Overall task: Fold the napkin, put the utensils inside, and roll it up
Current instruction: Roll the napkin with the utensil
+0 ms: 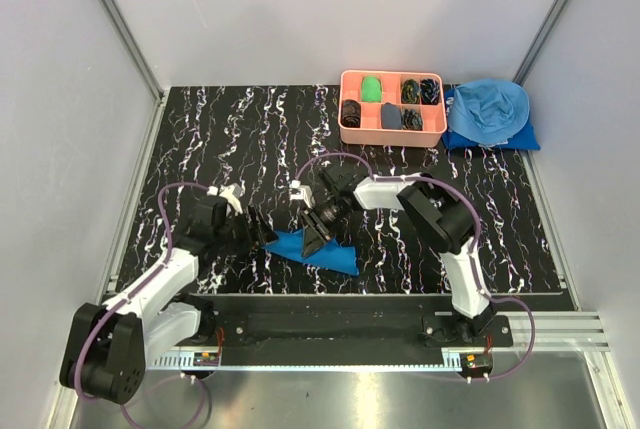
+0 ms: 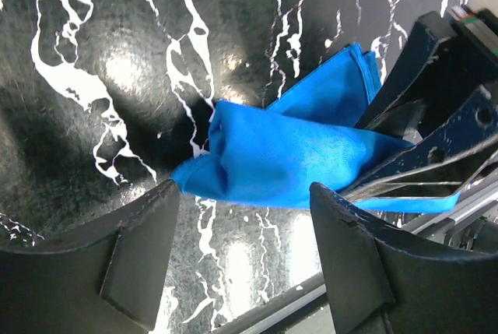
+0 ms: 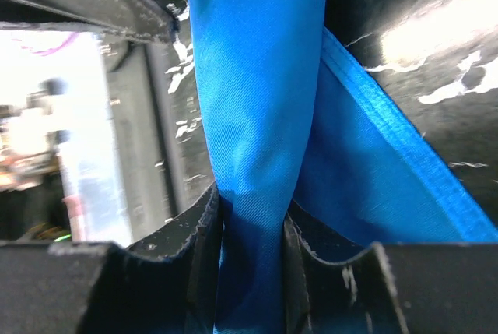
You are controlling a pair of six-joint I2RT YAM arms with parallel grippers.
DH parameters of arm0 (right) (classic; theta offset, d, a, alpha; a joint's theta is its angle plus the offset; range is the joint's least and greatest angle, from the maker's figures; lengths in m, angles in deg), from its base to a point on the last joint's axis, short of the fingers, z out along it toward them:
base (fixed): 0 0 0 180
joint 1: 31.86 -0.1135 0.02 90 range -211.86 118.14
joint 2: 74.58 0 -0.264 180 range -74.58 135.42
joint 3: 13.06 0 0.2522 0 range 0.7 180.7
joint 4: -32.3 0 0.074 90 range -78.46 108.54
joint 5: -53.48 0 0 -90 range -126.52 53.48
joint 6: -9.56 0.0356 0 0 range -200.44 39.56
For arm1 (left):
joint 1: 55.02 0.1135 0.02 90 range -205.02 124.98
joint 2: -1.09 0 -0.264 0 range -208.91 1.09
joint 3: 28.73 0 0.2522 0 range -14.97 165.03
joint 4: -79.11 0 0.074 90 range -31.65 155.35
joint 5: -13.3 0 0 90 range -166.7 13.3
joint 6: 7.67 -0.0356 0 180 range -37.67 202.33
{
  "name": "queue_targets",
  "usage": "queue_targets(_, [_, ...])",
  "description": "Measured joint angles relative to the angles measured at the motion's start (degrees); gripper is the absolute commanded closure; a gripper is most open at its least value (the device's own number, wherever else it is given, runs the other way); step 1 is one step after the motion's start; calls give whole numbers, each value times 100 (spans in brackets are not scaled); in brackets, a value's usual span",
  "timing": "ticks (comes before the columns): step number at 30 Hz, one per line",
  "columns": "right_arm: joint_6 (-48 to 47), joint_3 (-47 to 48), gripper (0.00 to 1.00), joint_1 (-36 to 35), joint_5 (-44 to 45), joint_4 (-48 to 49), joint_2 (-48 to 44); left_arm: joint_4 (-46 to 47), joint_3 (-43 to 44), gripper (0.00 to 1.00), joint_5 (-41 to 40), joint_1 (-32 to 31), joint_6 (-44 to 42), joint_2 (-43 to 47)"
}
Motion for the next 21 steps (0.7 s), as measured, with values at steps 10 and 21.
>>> queue_targets(10, [308, 358, 64, 232, -1552, -444, 846, 857, -369, 43, 142, 0, 90, -151])
queue_targets(21, [584, 634, 41, 315, -1740, -831, 1029, 1722, -597, 92, 599, 0, 264, -673])
